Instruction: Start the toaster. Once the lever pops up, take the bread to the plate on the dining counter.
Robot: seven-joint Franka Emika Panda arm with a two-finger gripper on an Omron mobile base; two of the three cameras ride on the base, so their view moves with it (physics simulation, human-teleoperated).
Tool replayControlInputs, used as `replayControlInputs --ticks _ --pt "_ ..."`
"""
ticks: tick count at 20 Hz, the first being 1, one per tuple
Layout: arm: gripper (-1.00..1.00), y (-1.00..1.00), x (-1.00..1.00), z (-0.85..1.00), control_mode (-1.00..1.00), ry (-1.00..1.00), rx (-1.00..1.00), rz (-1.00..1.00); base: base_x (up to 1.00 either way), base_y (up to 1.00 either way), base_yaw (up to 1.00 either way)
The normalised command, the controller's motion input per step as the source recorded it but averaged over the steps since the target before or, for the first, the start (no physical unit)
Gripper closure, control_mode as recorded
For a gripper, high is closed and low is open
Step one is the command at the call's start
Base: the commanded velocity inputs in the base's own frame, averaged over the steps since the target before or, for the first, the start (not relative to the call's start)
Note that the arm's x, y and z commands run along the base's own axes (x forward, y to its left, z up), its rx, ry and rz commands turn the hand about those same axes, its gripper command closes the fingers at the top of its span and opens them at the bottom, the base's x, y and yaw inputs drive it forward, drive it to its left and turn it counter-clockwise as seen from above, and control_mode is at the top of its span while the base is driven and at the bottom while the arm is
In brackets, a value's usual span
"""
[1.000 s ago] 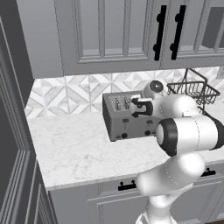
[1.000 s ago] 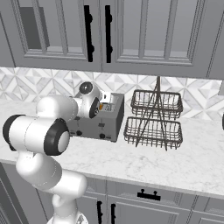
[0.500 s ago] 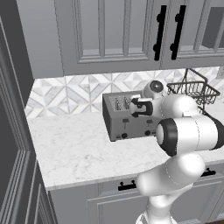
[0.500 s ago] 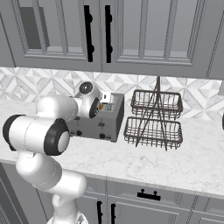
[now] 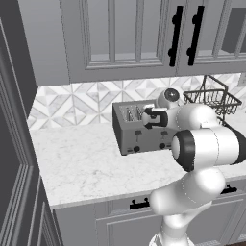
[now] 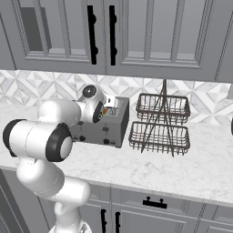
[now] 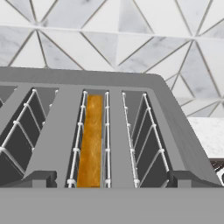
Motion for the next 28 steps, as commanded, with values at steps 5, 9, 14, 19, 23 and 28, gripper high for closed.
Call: replayControlInputs --ticks 5,9,14,19,23,28 --pt "-1.0 0.0 0.0 0.0 -1.0 0.0 0.0 0.0 0.0 0.0 0.0" --pt "-1.0 0.0 0.0 0.0 -1.0 0.0 0.0 0.0 0.0 0.0 0.0" --pt "-1.0 0.0 0.0 0.0 -1.0 0.0 0.0 0.0 0.0 0.0 0.0" --pt "-1.0 0.0 0.0 0.0 -1.0 0.0 0.0 0.0 0.0 0.0 0.0" --pt "-1.0 0.0 0.0 0.0 -1.0 0.0 0.0 0.0 0.0 0.0 0.0" --pt "-1.0 0.0 0.0 0.0 -1.0 0.0 0.0 0.0 0.0 0.0 0.0"
